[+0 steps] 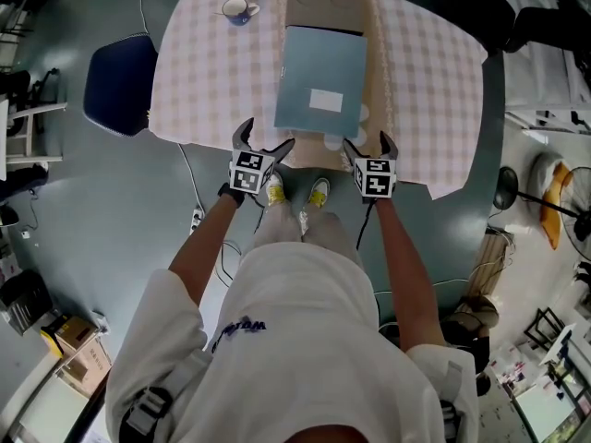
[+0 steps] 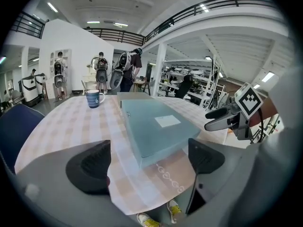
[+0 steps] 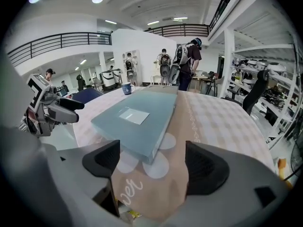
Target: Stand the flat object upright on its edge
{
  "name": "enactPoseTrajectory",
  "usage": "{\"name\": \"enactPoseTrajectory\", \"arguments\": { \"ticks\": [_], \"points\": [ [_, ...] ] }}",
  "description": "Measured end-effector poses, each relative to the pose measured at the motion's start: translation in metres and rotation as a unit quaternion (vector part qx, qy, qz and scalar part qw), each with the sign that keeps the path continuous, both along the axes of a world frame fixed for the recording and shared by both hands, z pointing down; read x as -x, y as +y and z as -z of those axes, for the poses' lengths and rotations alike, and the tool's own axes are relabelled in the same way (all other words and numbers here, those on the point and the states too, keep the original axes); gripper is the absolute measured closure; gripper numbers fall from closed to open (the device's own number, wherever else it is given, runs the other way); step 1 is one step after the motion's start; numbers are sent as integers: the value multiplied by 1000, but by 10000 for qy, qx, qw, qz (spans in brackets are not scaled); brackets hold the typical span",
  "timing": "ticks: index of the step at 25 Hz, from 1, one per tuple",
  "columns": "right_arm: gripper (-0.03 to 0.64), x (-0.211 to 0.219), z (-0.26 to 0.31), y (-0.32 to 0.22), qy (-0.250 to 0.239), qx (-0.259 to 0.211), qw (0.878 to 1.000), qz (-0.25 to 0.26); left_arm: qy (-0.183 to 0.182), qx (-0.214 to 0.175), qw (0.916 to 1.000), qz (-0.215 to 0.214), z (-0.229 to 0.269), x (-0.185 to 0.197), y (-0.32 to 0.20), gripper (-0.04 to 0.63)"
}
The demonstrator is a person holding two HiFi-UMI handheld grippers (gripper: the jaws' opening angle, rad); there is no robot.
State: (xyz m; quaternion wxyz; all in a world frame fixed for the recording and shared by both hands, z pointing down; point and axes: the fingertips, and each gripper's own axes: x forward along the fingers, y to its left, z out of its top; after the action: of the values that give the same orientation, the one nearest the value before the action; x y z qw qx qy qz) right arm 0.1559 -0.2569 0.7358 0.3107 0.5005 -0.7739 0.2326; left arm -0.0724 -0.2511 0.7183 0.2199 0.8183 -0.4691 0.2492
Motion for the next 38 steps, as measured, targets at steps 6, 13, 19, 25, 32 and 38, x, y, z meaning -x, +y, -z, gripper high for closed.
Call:
{"name": "enactPoseTrajectory", "arguments": {
  "ticks": [6,13,19,25,32,38],
  "points": [
    [218,8,-20,-3,162,154,9997,63,-40,335,9993,-134,-31,-6,-6,106],
    [268,17,-33,1,172,347,9991,148,-67,585,9977,-337,-49,-14,-5,122],
    [337,20,-37,0,169,403,9989,157,-102,575,9974,-426,-50,-21,-8,178],
    [377,23,-39,2,210,421,9988,159,-181,555,9974,-432,-51,-23,-12,220],
    [411,23,-48,4,235,534,9983,85,-278,652,9964,-454,-58,-23,-13,231],
    [433,25,-50,5,191,557,9983,-11,-353,639,9965,-414,-62,-26,-13,290]
  ]
}}
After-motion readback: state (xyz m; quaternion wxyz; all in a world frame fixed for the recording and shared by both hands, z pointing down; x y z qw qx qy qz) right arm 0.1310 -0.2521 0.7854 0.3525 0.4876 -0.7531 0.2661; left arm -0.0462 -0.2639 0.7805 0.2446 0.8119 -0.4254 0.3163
